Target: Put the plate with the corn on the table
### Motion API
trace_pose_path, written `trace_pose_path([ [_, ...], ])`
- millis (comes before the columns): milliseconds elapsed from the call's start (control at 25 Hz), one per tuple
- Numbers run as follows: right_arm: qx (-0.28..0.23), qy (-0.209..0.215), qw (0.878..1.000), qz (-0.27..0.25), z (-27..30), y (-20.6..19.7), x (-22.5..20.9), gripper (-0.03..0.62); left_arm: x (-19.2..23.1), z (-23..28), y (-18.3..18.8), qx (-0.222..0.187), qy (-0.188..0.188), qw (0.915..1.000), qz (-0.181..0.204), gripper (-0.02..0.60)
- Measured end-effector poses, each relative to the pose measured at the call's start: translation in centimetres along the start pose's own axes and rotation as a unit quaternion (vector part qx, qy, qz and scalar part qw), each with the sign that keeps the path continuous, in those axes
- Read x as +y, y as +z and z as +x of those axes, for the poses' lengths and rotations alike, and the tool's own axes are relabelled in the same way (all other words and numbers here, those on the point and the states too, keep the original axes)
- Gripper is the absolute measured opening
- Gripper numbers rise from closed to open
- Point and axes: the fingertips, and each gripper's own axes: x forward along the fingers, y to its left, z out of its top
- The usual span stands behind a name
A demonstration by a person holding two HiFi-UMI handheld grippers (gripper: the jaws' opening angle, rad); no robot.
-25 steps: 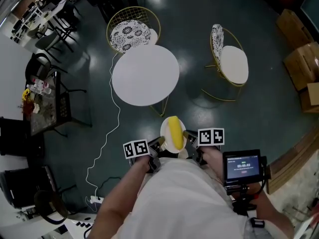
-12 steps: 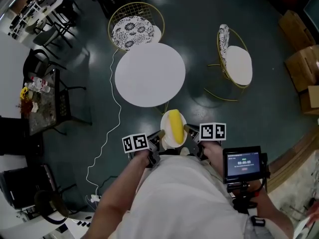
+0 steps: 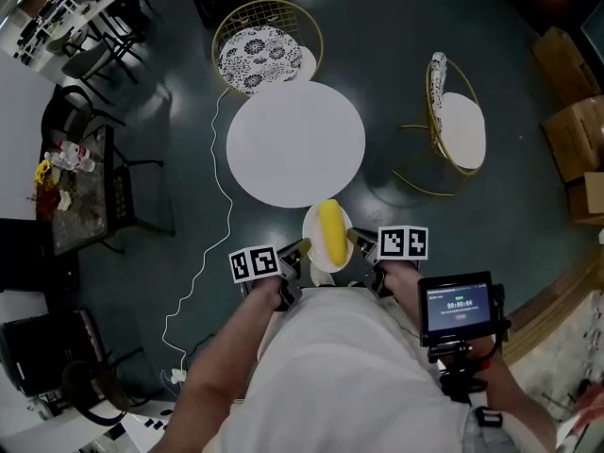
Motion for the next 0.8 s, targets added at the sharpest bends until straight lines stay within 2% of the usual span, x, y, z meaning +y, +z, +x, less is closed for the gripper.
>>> trace_pose_path([
  [800,0.009,0.018,1.000,-0.012,7.3,3.1,3.9,0.035,4.0,-3.0,6.8,-0.030,0.006,0.9994,-0.015,0.030],
])
